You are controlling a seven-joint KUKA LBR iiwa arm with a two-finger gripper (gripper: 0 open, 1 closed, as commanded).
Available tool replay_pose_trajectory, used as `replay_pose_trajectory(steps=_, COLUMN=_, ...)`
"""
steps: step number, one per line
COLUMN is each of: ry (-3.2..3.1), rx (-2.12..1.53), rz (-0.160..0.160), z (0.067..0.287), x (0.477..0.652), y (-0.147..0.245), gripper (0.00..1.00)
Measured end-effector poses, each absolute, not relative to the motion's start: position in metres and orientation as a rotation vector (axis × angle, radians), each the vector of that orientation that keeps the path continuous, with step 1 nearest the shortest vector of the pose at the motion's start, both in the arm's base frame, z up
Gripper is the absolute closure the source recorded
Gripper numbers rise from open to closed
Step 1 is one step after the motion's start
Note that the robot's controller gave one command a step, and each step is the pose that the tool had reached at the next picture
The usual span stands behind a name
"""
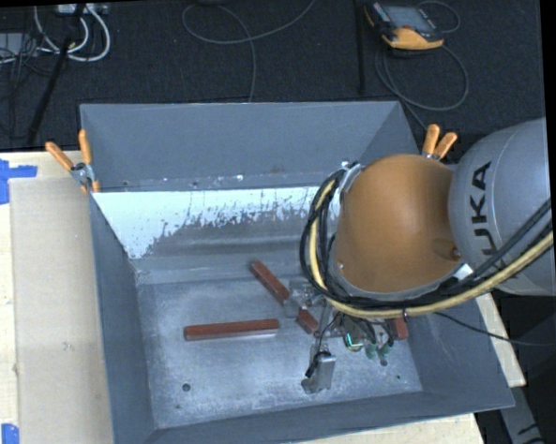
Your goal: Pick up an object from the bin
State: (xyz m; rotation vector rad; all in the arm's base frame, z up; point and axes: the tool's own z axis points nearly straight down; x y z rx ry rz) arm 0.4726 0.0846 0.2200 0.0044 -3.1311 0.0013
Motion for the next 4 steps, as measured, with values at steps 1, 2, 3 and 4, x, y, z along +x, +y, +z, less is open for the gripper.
replay_pose_trajectory(steps=1, ry=-3.131, rx=0.163, rz=0.001, z=0.092, x=0.524, y=0.104, gripper=0.0)
replay_pose_trajectory(steps=2, ry=-3.136, rx=0.236, rz=-0.005, z=0.07, x=0.58, y=0.159, gripper=0.0)
replay_pose_trajectory(steps=3, ry=-3.133, rx=0.225, rz=-0.001, z=0.07, x=0.579, y=0.156, gripper=1.0)
replay_pose_trajectory(steps=4, ry=-3.111, rx=0.508, rz=-0.002, z=0.332, x=0.594, y=0.15, gripper=1.0)
